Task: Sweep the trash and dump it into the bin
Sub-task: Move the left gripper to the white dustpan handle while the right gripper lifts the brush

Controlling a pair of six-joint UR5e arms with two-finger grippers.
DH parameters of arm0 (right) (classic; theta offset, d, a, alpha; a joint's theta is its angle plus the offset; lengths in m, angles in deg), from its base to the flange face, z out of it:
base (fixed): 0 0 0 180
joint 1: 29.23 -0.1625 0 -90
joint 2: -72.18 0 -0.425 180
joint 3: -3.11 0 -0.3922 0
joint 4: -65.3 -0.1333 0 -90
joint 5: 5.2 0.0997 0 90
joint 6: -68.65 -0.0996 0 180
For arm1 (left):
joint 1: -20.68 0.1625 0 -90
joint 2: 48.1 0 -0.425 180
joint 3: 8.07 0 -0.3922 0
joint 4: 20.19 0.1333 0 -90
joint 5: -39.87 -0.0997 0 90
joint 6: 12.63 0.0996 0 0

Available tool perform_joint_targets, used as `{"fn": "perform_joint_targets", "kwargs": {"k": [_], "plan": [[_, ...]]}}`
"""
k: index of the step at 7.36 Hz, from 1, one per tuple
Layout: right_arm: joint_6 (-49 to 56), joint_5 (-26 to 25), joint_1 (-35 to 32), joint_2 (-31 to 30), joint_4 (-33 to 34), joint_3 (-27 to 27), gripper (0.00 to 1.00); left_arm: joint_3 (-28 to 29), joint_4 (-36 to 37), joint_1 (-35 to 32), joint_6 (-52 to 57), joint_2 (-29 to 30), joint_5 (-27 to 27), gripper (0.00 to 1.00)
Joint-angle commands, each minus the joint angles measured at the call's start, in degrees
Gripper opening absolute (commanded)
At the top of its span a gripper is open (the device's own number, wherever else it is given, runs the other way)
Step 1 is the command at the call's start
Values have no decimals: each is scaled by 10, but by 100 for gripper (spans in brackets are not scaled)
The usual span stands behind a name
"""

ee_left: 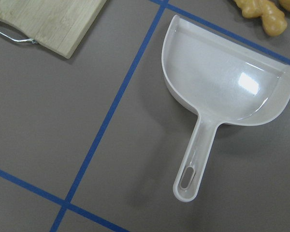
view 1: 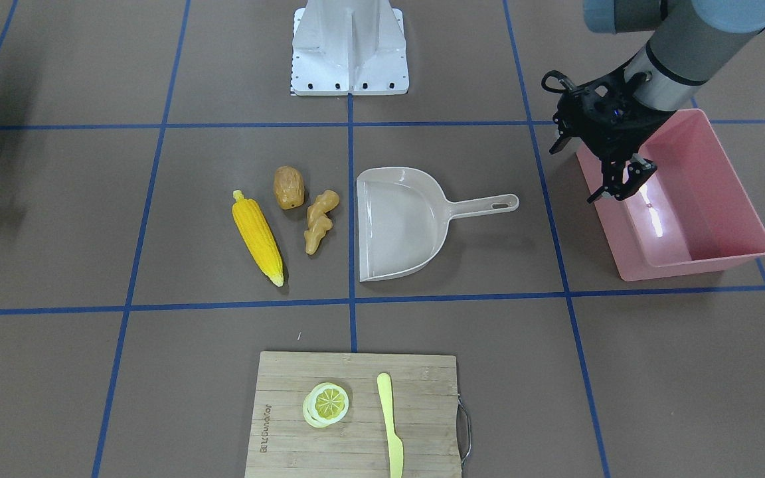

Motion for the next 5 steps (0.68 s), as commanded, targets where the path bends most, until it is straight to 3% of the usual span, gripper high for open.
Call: {"fn": "perform_joint_targets", "kwargs": {"k": [1,2,3,4,5], "plan": [[1,-11,18,-8,0,13,99,1,-21,-2,3,-9,-2,99],[1,-11,19,-10,0,14,92,-2,-15,-1,-6,-7,-5,99],[3,-10,19,-20,-4,15,67,-2,-23,10,-7,-3,5,99],[3,-6,19,-22,-10,13,3,-6,-17,70,-17,6,7,99],[-4,-1,19,-22,-10,8,0,-8,-15,71,-11,8,-9,99]]}}
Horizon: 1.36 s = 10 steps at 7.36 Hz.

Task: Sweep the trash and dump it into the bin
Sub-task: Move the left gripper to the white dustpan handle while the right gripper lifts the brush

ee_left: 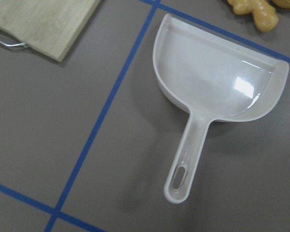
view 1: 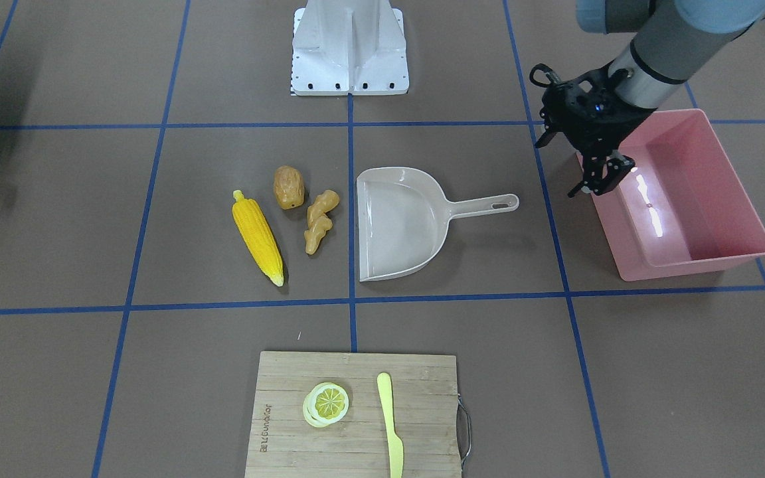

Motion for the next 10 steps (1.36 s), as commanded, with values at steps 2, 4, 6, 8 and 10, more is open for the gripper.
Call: {"fn": "perform_joint_targets", "kwargs": {"k": [2,4,6,8,10], "plan": [[-4,14,-2,-1,-2,-18,0,9,-4,26,51,8,-11,99],[-5,19,-1,-9,5,-72,0,61,-108,28,99,-13,-9,98],[-58,19,30,7,44,-129,0,135,-263,53,31,-13,-10,98],[-180,10,102,43,48,-178,0,157,-323,83,14,-10,-6,98],[-269,-15,187,87,57,-209,0,198,-404,112,1,-5,-8,97]]}}
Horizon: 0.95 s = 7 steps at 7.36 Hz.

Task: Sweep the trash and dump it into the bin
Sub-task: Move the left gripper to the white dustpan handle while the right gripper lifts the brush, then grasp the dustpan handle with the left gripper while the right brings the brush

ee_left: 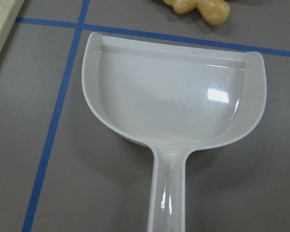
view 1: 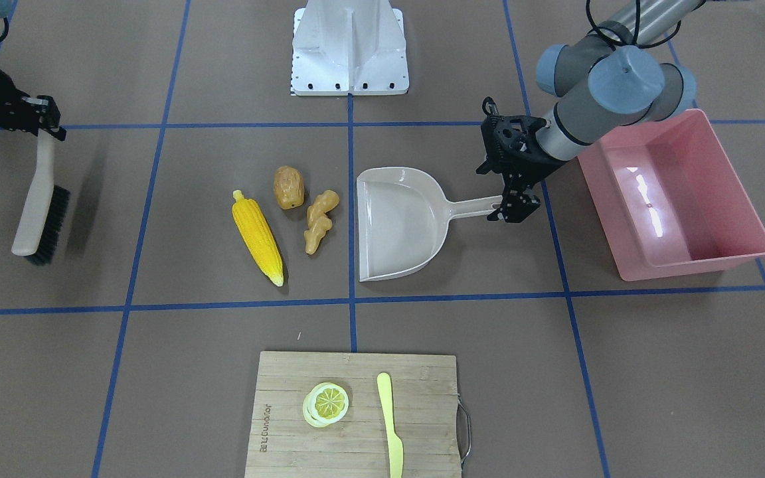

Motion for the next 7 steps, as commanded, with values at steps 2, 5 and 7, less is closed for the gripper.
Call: {"fn": "perform_joint_targets", "kwargs": {"k": [2,5,7], "plan": [[-83,-45,90,64,70,-60,0,60,-119,22,-39,17,-1,97],[-88,-114,170,137,137,-55,0,85,-159,21,-80,36,-5,97],[-92,-131,198,214,220,-51,0,121,-177,22,-80,41,-13,97]]}}
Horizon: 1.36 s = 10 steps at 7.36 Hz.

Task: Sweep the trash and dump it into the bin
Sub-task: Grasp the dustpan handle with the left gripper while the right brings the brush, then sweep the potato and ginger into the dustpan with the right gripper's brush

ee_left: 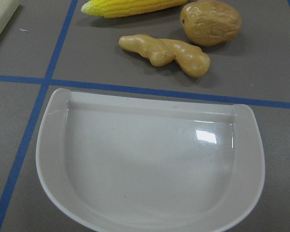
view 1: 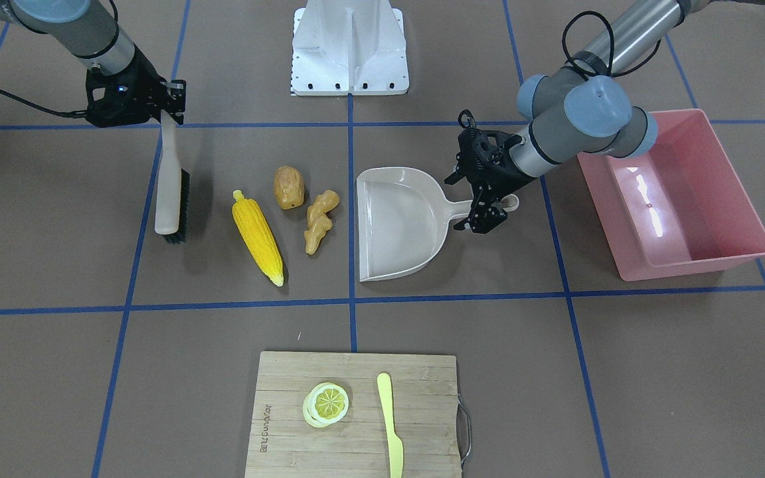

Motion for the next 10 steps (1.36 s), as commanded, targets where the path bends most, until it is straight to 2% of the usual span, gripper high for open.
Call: {"fn": "perform_joint_targets", "kwargs": {"k": [1,3,5,8,10], "plan": [[-2,-23,38,53,52,4,0,33,-20,0,-1,2,-3,97],[-11,-58,92,60,52,9,0,39,-23,11,-1,3,-3,97],[-18,-59,106,75,63,16,0,37,-24,22,-5,3,-3,97],[-30,-64,119,189,143,50,0,37,-23,24,-5,3,-4,97],[-32,-68,124,211,147,63,0,37,-23,24,-5,3,-7,97]]}}
